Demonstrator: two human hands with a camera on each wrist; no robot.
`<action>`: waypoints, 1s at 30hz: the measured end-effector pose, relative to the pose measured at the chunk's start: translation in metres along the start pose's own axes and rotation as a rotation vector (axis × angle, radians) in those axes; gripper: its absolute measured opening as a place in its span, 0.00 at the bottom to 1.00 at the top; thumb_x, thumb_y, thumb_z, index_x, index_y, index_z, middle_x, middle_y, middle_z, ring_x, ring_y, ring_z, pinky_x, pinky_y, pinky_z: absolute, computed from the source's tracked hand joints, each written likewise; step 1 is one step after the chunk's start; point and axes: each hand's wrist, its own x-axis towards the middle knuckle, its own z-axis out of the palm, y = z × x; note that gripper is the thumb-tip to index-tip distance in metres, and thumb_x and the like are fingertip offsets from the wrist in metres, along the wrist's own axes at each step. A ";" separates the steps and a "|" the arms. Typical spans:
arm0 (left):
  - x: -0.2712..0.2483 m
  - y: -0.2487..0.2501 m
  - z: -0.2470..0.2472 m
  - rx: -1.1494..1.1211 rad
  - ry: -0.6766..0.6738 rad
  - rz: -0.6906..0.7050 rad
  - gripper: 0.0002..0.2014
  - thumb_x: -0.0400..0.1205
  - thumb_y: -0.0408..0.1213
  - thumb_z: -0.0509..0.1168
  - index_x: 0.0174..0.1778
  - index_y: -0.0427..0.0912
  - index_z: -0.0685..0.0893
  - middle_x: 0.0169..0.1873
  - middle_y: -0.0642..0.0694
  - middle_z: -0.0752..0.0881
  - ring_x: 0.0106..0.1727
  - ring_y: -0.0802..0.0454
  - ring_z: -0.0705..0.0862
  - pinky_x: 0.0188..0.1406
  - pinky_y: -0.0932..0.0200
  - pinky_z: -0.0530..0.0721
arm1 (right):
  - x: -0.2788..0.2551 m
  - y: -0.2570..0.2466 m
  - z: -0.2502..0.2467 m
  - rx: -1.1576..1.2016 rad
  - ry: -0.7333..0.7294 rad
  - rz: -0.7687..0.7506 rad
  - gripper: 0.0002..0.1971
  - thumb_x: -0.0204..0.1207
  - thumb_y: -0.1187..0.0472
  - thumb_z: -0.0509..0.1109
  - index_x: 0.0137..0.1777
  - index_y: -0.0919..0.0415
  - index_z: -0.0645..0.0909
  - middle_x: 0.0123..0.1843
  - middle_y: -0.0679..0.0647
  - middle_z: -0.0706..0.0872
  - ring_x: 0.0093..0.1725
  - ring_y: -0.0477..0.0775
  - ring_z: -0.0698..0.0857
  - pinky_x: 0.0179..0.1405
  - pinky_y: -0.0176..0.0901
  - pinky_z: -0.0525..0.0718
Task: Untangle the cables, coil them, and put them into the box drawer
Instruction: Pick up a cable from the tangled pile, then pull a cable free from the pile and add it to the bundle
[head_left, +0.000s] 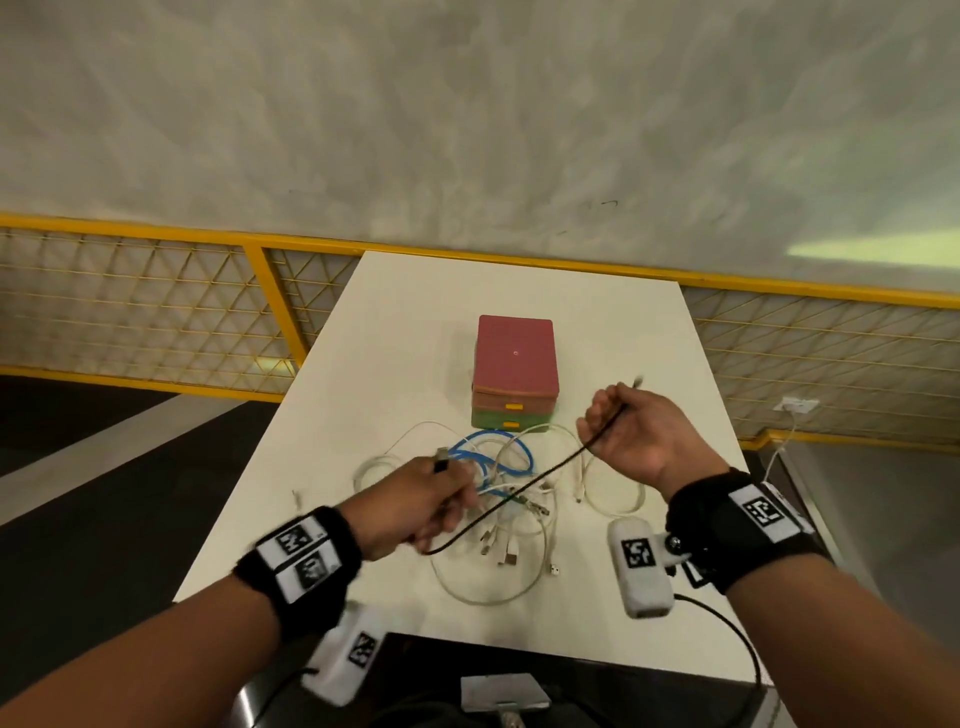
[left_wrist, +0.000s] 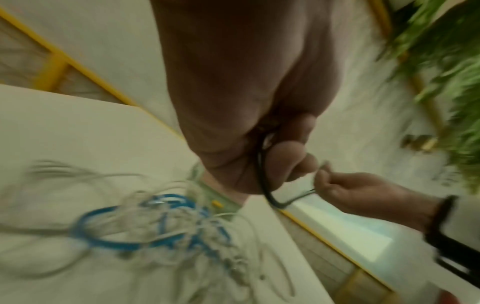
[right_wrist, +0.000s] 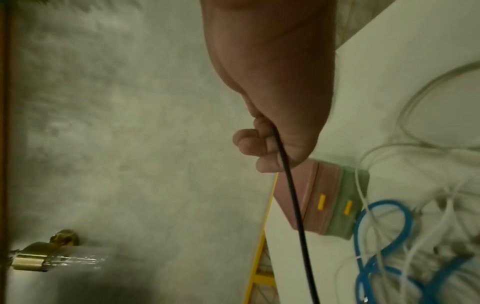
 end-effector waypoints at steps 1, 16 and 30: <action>-0.005 -0.010 -0.013 -0.001 0.019 -0.065 0.19 0.89 0.51 0.54 0.43 0.40 0.81 0.23 0.46 0.76 0.15 0.56 0.63 0.17 0.65 0.63 | -0.003 0.000 -0.006 -0.041 0.008 0.011 0.15 0.85 0.57 0.57 0.36 0.56 0.76 0.26 0.51 0.83 0.24 0.50 0.80 0.39 0.48 0.80; -0.011 0.028 -0.057 -0.352 0.132 0.143 0.22 0.88 0.50 0.55 0.61 0.38 0.86 0.54 0.37 0.90 0.55 0.39 0.90 0.51 0.43 0.87 | -0.063 0.092 -0.043 -2.039 -0.950 0.497 0.36 0.71 0.68 0.75 0.78 0.45 0.71 0.75 0.46 0.78 0.73 0.45 0.76 0.68 0.36 0.77; 0.002 0.034 -0.016 -0.175 0.058 0.178 0.18 0.90 0.45 0.53 0.63 0.41 0.86 0.59 0.39 0.91 0.63 0.43 0.89 0.56 0.49 0.84 | 0.041 0.128 -0.047 -2.733 -0.484 -0.604 0.18 0.79 0.65 0.61 0.66 0.53 0.81 0.70 0.60 0.75 0.68 0.67 0.74 0.63 0.60 0.73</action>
